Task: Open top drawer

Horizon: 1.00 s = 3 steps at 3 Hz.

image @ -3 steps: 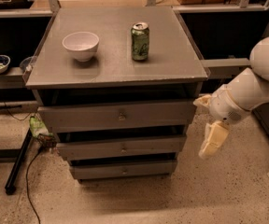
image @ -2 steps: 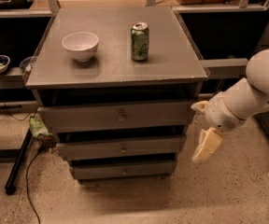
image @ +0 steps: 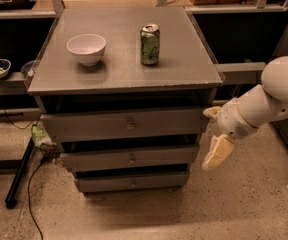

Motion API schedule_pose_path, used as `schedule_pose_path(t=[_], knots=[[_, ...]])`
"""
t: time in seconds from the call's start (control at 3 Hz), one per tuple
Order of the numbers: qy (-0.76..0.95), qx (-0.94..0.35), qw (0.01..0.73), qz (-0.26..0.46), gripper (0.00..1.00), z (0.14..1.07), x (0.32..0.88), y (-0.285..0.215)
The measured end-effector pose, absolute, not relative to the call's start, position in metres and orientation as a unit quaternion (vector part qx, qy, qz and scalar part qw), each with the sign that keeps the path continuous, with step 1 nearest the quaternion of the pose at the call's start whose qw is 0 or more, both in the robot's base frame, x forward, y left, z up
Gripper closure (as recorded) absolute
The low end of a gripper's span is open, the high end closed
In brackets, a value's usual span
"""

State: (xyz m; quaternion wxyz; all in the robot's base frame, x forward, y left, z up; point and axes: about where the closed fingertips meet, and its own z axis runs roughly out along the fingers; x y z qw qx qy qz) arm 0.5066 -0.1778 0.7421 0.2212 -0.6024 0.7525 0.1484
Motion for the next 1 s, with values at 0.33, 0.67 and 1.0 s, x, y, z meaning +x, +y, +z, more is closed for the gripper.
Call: schedule_pose_path(t=[0.33, 0.67, 1.0], knots=[[0.749, -0.594, 0.244, 0.164, 0.00, 0.723, 0.551, -0.163], [0.747, -0.592, 0.250, 0.172, 0.00, 0.713, 0.571, -0.154], [0.744, -0.590, 0.256, 0.181, 0.00, 0.708, 0.583, -0.148]])
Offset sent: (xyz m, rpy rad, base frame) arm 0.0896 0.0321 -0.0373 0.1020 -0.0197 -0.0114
